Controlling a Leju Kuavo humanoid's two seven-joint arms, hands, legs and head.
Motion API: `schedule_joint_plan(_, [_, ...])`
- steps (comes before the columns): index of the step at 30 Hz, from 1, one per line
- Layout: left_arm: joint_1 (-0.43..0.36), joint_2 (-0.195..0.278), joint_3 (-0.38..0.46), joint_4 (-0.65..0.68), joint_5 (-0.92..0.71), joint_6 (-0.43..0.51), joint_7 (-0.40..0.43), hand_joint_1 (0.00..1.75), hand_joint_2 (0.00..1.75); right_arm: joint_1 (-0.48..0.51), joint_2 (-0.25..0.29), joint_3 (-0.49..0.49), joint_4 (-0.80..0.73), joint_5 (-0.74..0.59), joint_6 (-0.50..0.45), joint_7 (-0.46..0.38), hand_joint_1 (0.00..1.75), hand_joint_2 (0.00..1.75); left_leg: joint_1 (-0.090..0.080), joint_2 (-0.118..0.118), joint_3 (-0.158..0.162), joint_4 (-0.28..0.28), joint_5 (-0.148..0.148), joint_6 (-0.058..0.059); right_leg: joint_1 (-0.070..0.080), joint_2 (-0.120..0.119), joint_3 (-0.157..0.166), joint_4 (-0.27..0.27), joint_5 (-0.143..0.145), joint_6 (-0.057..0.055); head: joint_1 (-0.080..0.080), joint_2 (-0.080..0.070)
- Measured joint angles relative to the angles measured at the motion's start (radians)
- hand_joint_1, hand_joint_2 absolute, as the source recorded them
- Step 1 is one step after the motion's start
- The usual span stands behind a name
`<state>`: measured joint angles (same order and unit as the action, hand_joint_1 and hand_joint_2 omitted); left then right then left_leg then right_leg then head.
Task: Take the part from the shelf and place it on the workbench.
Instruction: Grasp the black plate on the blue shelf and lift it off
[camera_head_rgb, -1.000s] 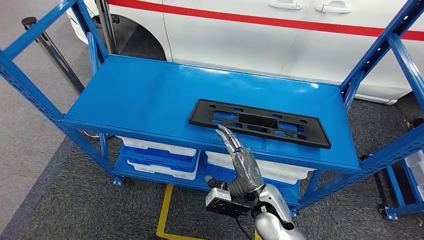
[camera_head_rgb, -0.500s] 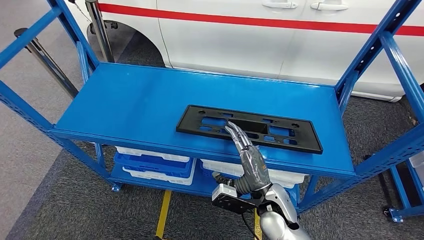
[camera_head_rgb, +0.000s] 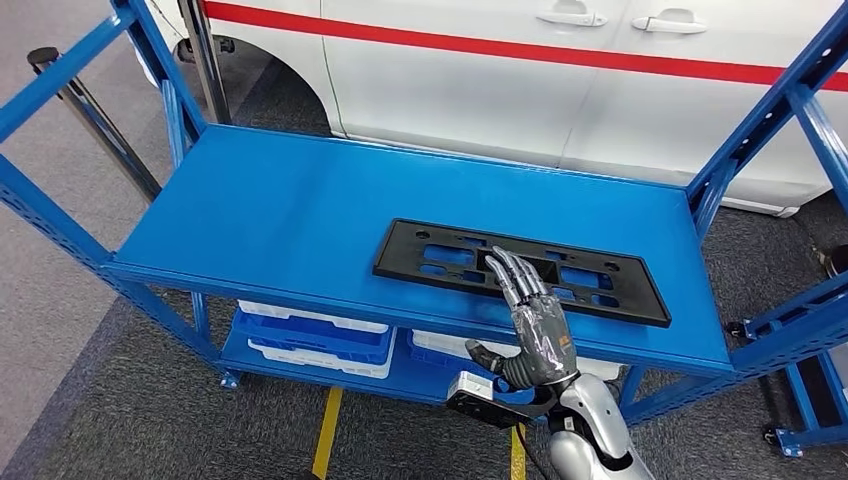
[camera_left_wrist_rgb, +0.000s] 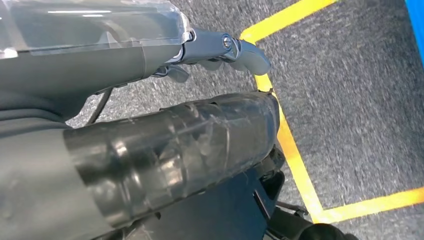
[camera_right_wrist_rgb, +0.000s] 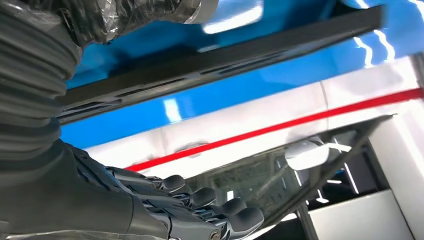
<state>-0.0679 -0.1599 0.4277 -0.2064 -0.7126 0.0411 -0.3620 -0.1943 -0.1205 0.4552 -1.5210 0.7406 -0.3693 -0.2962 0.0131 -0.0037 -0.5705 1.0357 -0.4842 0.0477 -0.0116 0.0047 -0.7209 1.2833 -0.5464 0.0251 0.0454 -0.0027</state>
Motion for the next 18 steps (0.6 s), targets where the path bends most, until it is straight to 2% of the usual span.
schedule_joint_plan(1, [0.0, 0.0, 0.0, 0.0, 0.0, 0.0, 0.0, 0.0, 0.0, 0.0, -0.006, -0.002, 0.0, 0.003, 0.0, 0.002, 0.0, 1.75, 0.0, -0.001, 0.008, 0.0, -0.005, -0.002, 0.0, 0.0, 0.025, -0.065, 0.046, -0.004, 0.0, 0.0])
schedule_joint_plan(2, [0.0, 0.0, 0.0, 0.0, -0.001, -0.001, 0.0, 0.0, 0.0, 0.0, -0.011, -0.004, 0.0, 0.005, 0.001, 0.003, 0.0, 1.75, -0.001, -0.001, 0.015, -0.001, -0.011, -0.005, 0.001, 0.0, 0.054, -0.13, 0.079, -0.008, 0.0, 0.0])
schedule_joint_plan(3, [0.0, -0.001, 0.001, 0.0, -0.002, -0.002, 0.0, 0.0, 0.0, 0.0, -0.015, -0.005, -0.001, 0.007, 0.001, 0.004, 0.0, 1.75, -0.002, -0.001, 0.02, -0.001, -0.015, -0.01, 0.004, 0.0, 0.08, -0.187, 0.098, -0.012, 0.0, 0.0])
schedule_joint_plan(4, [-0.001, -0.001, 0.001, 0.0, -0.002, -0.004, -0.001, 0.0, 0.0, 0.001, -0.019, -0.007, -0.003, 0.01, 0.002, 0.006, 0.0, 1.75, -0.003, -0.001, 0.022, -0.002, -0.018, -0.015, 0.007, 0.0, 0.095, -0.22, 0.104, -0.015, 0.0, 0.0])
schedule_joint_plan(6, [-0.003, -0.001, 0.003, 0.0, -0.002, -0.007, -0.002, 0.0, 0.0, 0.003, -0.023, -0.009, -0.005, 0.012, 0.003, 0.009, 0.0, 1.75, -0.004, -0.001, 0.024, -0.006, -0.021, -0.027, 0.011, 0.001, 0.103, -0.238, 0.095, -0.021, 0.0, 0.0])
schedule_joint_plan(8, [-0.005, -0.001, 0.005, 0.0, -0.003, -0.009, -0.003, 0.0, 0.0, 0.007, -0.028, -0.011, -0.007, 0.013, 0.003, 0.012, 0.0, 1.75, -0.004, 0.001, 0.025, 0.0, -0.032, -0.037, 0.005, 0.001, 0.111, -0.247, 0.095, -0.029, 0.0, 0.0])
schedule_joint_plan(10, [-0.005, -0.001, 0.005, 0.0, -0.003, -0.011, -0.003, 0.0, 0.0, 0.009, -0.032, -0.015, -0.008, 0.013, 0.004, 0.014, 0.0, 1.75, -0.003, 0.001, -0.008, 0.074, -0.073, -0.043, 0.001, -0.001, 0.122, -0.257, 0.094, -0.041, -0.001, 0.0])
schedule_joint_plan(12, [-0.003, -0.001, 0.005, 0.0, -0.004, -0.012, -0.003, 0.0, 0.0, 0.012, -0.034, -0.017, -0.008, 0.014, 0.008, 0.018, 0.0, 1.75, -0.003, 0.001, -0.081, 0.209, -0.126, -0.045, 0.003, -0.003, 0.128, -0.258, 0.088, -0.05, -0.001, 0.0])
schedule_joint_plan(13, [-0.002, -0.001, 0.005, 0.0, -0.004, -0.012, -0.003, 0.0, 0.0, 0.015, -0.035, -0.018, -0.008, 0.015, 0.013, 0.021, 0.0, 1.75, -0.003, 0.001, -0.114, 0.261, -0.136, -0.046, 0.005, -0.003, 0.131, -0.258, 0.086, -0.052, -0.001, 0.0])
schedule_joint_plan(14, [-0.001, -0.001, 0.005, 0.0, -0.005, -0.012, -0.003, 0.0, 0.0, 0.018, -0.037, -0.019, -0.008, 0.016, 0.017, 0.023, 0.0, 1.75, -0.003, 0.001, -0.131, 0.28, -0.126, -0.046, 0.006, -0.002, 0.135, -0.258, 0.082, -0.052, -0.001, 0.0])
schedule_joint_plan(15, [0.0, 0.0, 0.006, 0.0, -0.006, -0.012, -0.003, 0.0, 0.0, 0.02, -0.04, -0.02, -0.008, 0.017, 0.021, 0.025, 0.0, 1.75, -0.003, 0.001, -0.127, 0.256, -0.096, -0.045, 0.006, -0.001, 0.141, -0.258, 0.078, -0.052, -0.001, 0.0])
schedule_joint_plan(17, [0.002, 0.0, 0.006, 0.0, -0.008, -0.011, -0.003, 0.0, 0.0, 0.023, -0.044, -0.024, -0.008, 0.019, 0.023, 0.026, 0.0, 1.75, -0.004, 0.001, -0.077, 0.127, -0.01, -0.037, 0.008, 0.001, 0.156, -0.257, 0.068, -0.048, -0.001, 0.0])
schedule_joint_plan(18, [0.001, 0.001, 0.007, 0.0, -0.01, -0.011, -0.003, 0.0, 0.0, 0.023, -0.046, -0.025, -0.008, 0.019, 0.023, 0.027, 0.0, 1.75, -0.005, 0.001, -0.05, 0.063, 0.017, -0.032, 0.01, 0.002, 0.16, -0.255, 0.063, -0.045, 0.0, 0.0])
